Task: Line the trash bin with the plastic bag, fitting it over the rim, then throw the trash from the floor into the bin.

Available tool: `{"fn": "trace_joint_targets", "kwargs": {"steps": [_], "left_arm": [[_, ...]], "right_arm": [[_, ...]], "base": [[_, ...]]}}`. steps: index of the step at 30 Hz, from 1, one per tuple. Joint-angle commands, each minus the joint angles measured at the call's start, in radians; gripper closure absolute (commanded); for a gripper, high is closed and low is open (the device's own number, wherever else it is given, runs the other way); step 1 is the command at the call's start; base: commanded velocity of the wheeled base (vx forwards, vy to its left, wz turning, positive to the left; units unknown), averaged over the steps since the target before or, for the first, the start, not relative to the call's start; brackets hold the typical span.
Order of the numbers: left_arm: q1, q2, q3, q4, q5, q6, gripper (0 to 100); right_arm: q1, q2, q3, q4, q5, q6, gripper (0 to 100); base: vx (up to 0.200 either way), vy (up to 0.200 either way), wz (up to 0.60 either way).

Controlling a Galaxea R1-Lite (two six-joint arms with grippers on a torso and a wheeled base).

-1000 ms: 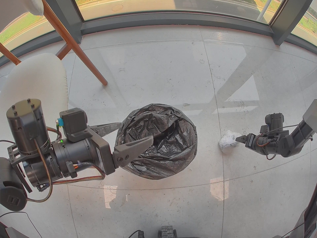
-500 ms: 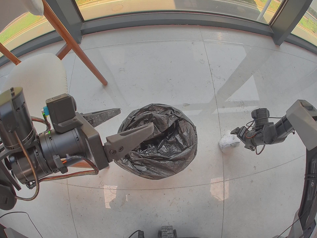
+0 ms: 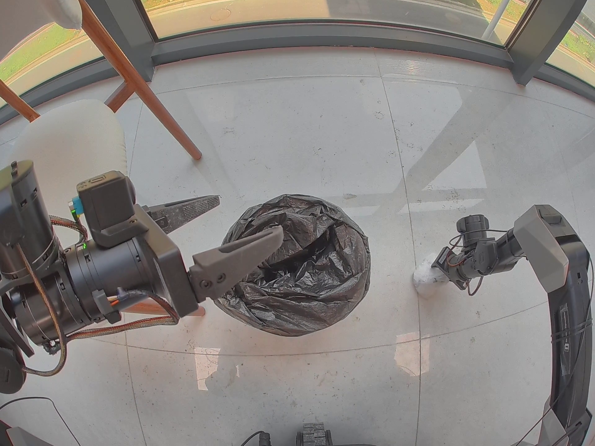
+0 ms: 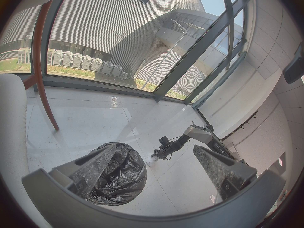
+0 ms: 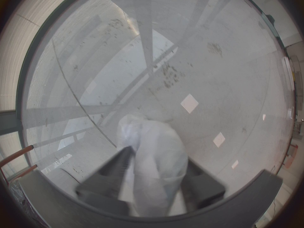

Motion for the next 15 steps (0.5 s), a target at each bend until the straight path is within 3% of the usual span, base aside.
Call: {"fn": "trace_joint_targets", "kwargs": {"steps": [1,9,13,15], "left_arm": [[0.001,0.0,0.011,-0.001,0.001,0.0,0],[0.002,-0.006,0.014,-0.004,-0.001,0.0,0],[0.004,-0.012,0.014,-0.005,-0.002,0.002,0],[0.007,-0.023,0.012,-0.007,-0.002,0.0,0]], "right_arm": [[0.007,-0.039,-0.025,0.049,0.008,0.055,100],[0.022,-0.368,0.127,0.063,0.053,0.053,100],[0.096,-0.651,0.237,0.204,0.11,0.006,100],[0.174,-0.763,0.266,0.28,0.148,0.004,100]], "base": [[0.0,0.0,0.0],[0.0,0.0,0.0],[0.0,0.0,0.0],[0.0,0.0,0.0]]}}
